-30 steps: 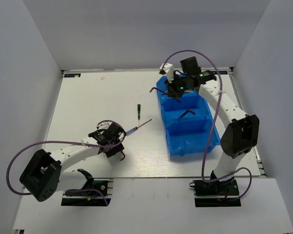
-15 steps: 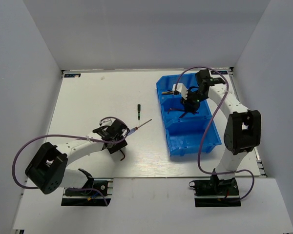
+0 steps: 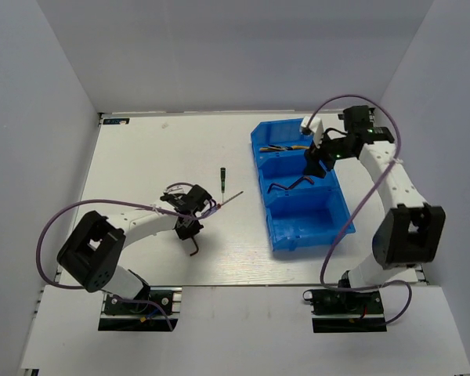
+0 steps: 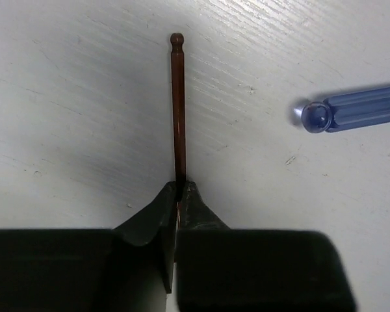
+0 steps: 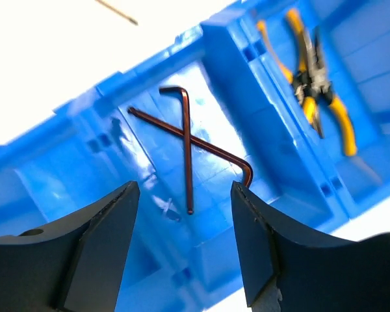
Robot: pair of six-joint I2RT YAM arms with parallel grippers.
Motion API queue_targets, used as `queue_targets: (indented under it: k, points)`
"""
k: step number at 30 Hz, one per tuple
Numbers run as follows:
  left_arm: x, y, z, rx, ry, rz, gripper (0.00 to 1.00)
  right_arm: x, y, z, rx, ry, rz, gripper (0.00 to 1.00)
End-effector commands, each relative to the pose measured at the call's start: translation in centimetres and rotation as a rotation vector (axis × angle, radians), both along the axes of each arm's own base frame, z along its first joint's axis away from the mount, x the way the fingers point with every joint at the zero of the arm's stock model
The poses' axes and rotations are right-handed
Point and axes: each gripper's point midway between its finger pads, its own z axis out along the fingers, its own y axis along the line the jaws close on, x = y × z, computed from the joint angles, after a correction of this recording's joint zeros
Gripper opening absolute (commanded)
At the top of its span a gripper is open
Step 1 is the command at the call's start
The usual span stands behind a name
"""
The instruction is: Sort the tools into containers
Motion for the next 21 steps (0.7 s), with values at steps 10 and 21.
queue_targets:
  k: [10,21]
  points:
    - [5.7,-6.2,8.7,-0.112,-0.237,-0.308,0.00,-5.8,-0.2,4.2,0.236,0.032,-0.083,0.65]
    - [14.9,-25.8,16.3,-0.351,-0.639,-1.178,0.00,-7.9,-1.5,2.7,0.266,0.122,-0.173,0.00]
